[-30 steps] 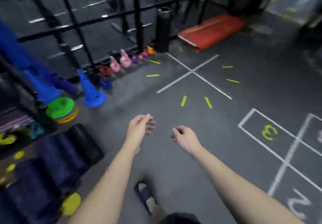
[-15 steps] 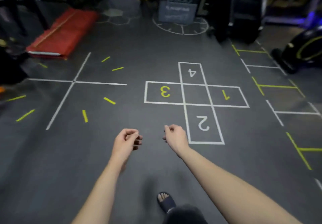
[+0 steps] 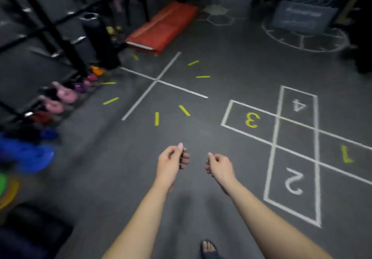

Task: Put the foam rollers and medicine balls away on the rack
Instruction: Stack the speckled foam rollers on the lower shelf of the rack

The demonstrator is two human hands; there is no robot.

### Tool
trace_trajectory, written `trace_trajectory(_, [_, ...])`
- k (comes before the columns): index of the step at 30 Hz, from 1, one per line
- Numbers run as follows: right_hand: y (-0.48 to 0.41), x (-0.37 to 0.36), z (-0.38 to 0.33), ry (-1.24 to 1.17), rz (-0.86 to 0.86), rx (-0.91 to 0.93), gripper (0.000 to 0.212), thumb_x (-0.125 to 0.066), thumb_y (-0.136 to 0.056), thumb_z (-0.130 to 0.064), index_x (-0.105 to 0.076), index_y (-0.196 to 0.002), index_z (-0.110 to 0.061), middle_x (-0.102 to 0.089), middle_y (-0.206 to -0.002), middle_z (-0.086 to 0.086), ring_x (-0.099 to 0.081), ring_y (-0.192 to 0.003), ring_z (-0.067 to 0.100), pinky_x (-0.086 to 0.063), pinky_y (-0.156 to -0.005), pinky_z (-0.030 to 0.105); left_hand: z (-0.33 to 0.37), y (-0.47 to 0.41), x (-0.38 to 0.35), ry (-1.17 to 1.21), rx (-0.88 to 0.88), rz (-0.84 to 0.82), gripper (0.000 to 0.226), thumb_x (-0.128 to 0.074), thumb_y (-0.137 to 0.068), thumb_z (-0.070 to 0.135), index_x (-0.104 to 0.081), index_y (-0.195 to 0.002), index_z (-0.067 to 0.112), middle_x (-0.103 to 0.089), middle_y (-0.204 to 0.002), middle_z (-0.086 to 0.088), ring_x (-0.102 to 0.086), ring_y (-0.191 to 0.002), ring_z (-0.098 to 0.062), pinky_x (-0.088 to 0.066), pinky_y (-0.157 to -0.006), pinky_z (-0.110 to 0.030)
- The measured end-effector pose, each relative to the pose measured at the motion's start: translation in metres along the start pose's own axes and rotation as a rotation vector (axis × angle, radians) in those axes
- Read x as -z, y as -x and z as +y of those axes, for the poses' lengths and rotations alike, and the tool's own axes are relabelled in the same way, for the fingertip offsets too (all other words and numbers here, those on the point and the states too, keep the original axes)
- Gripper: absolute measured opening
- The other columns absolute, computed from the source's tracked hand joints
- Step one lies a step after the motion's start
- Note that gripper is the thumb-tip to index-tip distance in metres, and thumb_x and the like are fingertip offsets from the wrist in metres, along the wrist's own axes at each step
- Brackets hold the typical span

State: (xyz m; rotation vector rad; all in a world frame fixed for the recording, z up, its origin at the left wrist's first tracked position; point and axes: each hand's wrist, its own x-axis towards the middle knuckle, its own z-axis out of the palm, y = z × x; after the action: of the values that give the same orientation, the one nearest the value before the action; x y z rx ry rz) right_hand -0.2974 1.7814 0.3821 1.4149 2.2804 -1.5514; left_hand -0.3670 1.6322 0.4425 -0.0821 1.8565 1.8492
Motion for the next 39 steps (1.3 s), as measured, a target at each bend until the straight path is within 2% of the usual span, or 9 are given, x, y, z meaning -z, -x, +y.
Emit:
trace_trajectory(3, [0.007, -0.068, -0.057, 0.138, -0.225, 0.152, 0.039, -0.052, -0.097, -0.037, -0.066, -0.068, -0.014, -0.074, -0.068, 0.005, -0.073, -0.075, 0.028, -0.059, -0.079, 0.042, 0.005, -0.004, 0.079, 0.012, -0.049, 0.264, 0.025, -0.057, -0.103, 0.023, -0.064, -0.089, 0.003, -0.066, -0.071, -0.008, -0.058, -0.056, -0.011, -0.044, -0.056, -0.024])
trace_trajectory(9, [0.084, -0.238, -0.129, 0.250, -0.630, 0.371, 0.034, -0.055, -0.095, -0.038, -0.064, -0.068, -0.018, -0.071, -0.065, 0.001, -0.072, -0.071, 0.026, -0.055, -0.074, 0.039, -0.034, 0.060, 0.263, -0.057, -0.056, 0.731, 0.012, -0.059, -0.101, 0.019, -0.065, -0.097, 0.010, -0.070, -0.078, -0.012, -0.062, -0.060, -0.009, -0.047, -0.058, -0.015])
trace_trajectory(13, [0.180, -0.342, -0.126, 0.358, -0.868, 0.465, 0.035, -0.055, -0.097, -0.036, -0.065, -0.072, -0.013, -0.074, -0.070, 0.002, -0.071, -0.068, 0.022, -0.055, -0.073, 0.037, -0.078, 0.141, 0.364, -0.033, -0.059, 1.122, 0.014, -0.058, -0.102, 0.025, -0.066, -0.093, 0.017, -0.069, -0.072, -0.010, -0.063, -0.063, -0.015, -0.053, -0.067, -0.032])
trace_trajectory(16, [0.250, -0.413, -0.123, 0.405, -0.975, 0.514, 0.035, -0.051, -0.098, -0.024, -0.066, -0.076, -0.003, -0.069, -0.066, 0.003, -0.064, -0.061, 0.021, -0.058, -0.072, 0.041, -0.106, 0.195, 0.435, -0.021, 0.009, 1.372, 0.027, -0.056, -0.102, 0.036, -0.063, -0.083, 0.017, -0.064, -0.065, -0.006, -0.062, -0.065, -0.020, -0.048, -0.065, -0.034])
trace_trajectory(19, [0.303, -0.483, -0.126, 0.449, -0.961, 0.570, 0.032, -0.049, -0.092, -0.027, -0.069, -0.070, -0.016, -0.060, -0.058, -0.003, -0.060, -0.065, 0.025, -0.056, -0.075, 0.047, -0.131, 0.240, 0.504, -0.064, 0.162, 1.571, 0.027, -0.056, -0.100, 0.033, -0.064, -0.082, 0.015, -0.069, -0.072, -0.003, -0.065, -0.075, -0.025, -0.042, -0.067, -0.035])
trace_trajectory(23, [0.361, -0.568, -0.134, 0.499, -0.983, 0.590, 0.034, -0.052, -0.098, -0.024, -0.069, -0.069, -0.023, -0.055, -0.055, -0.007, -0.057, -0.065, 0.024, -0.056, -0.079, 0.048, -0.151, 0.272, 0.601, -0.096, 0.221, 1.515, 0.022, -0.060, -0.099, 0.028, -0.066, -0.083, 0.014, -0.071, -0.072, -0.002, -0.068, -0.075, -0.023, -0.048, -0.068, -0.037])
trace_trajectory(28, [0.394, -0.664, -0.122, 0.525, -1.023, 0.580, 0.052, -0.048, -0.081, -0.069, -0.071, -0.071, -0.023, -0.066, -0.060, 0.003, -0.062, -0.065, 0.024, -0.054, -0.071, 0.045, -0.177, 0.287, 0.699, -0.062, 0.308, 1.419, 0.029, -0.058, -0.098, 0.042, -0.062, -0.081, 0.018, -0.070, -0.070, -0.001, -0.067, -0.075, -0.022, -0.052, -0.072, -0.039])
trace_trajectory(34, [0.388, -0.779, -0.141, 0.653, -1.102, 0.528, 0.044, -0.055, -0.085, -0.060, -0.069, -0.074, -0.020, -0.068, -0.056, 0.003, -0.064, -0.057, 0.023, -0.056, -0.071, 0.053, -0.191, 0.249, 0.797, 0.101, 0.353, 1.302, 0.017, -0.061, -0.096, 0.043, -0.063, -0.086, 0.030, -0.072, -0.074, 0.000, -0.068, -0.070, -0.025, -0.059, -0.073, -0.048])
trace_trajectory(39, [0.357, -0.895, -0.151, 0.808, -1.123, 0.454, 0.045, -0.052, -0.077, -0.058, -0.065, -0.075, -0.015, -0.070, -0.058, 0.004, -0.068, -0.062, 0.032, -0.057, -0.074, 0.057, -0.189, 0.210, 0.858, 0.281, 0.410, 1.261, 0.011, -0.062, -0.099, 0.032, -0.066, -0.096, 0.022, -0.071, -0.075, -0.007, -0.063, -0.061, -0.017, -0.050, -0.057, -0.028])
